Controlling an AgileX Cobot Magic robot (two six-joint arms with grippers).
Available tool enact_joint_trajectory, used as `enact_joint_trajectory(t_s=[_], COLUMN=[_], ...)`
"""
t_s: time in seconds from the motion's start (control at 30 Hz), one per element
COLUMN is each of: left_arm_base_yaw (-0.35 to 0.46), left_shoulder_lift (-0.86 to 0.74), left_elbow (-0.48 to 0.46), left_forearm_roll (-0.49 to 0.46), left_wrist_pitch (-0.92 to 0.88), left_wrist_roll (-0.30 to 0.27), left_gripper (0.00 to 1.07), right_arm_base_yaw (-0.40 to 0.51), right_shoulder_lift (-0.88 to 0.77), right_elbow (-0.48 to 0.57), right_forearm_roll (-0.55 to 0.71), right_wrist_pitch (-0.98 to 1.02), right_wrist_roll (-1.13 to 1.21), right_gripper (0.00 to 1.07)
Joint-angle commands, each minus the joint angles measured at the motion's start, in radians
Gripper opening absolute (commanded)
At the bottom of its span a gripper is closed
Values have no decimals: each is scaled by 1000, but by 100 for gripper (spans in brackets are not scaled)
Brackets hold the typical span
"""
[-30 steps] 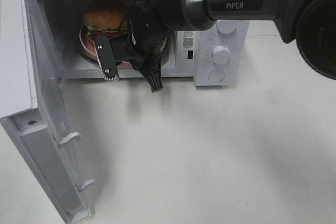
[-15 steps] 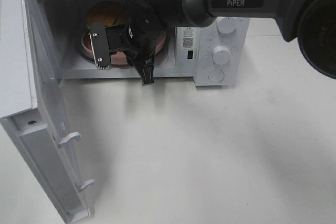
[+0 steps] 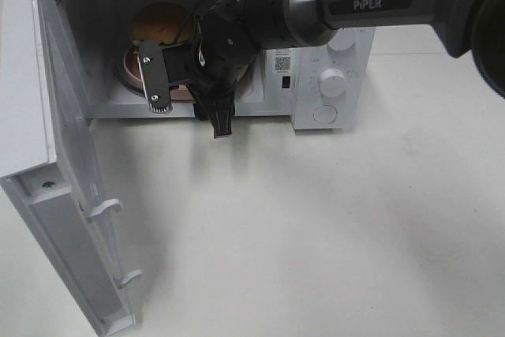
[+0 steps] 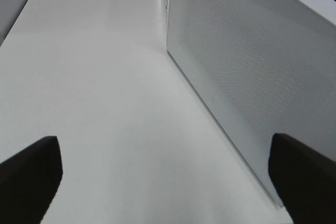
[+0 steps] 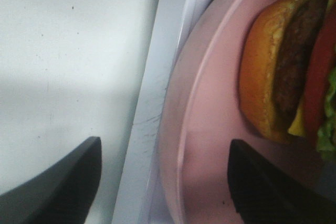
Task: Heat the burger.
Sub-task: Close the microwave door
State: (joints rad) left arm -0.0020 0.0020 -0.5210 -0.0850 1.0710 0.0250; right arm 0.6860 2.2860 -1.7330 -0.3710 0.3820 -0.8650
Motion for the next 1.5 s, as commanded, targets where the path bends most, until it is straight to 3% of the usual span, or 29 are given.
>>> enact_joint_trajectory(t_s=[0.03,0.17,0.83,1.5], left_arm_base_yaw=[3,3,3,3], left_shoulder_lift=[-1,-1,-1,-1], left_elbow=[2,2,2,2], left_forearm_roll=[-1,-1,-1,-1], left_wrist_pitch=[1,1,1,1], left_wrist_roll=[-3,-3,-3,-3], left_gripper=[100,100,100,100], right_arm_base_yaw=[4,4,4,4], right_shoulder_lift=[-37,-91,-320,-569], right_elbow=[37,126,463,686], right_forearm_roll=[2,2,3,23], right_wrist_pitch=[-47,-124,-261,-29], right_wrist_roll=[6,7,193,695], right_gripper=[71,79,82,81])
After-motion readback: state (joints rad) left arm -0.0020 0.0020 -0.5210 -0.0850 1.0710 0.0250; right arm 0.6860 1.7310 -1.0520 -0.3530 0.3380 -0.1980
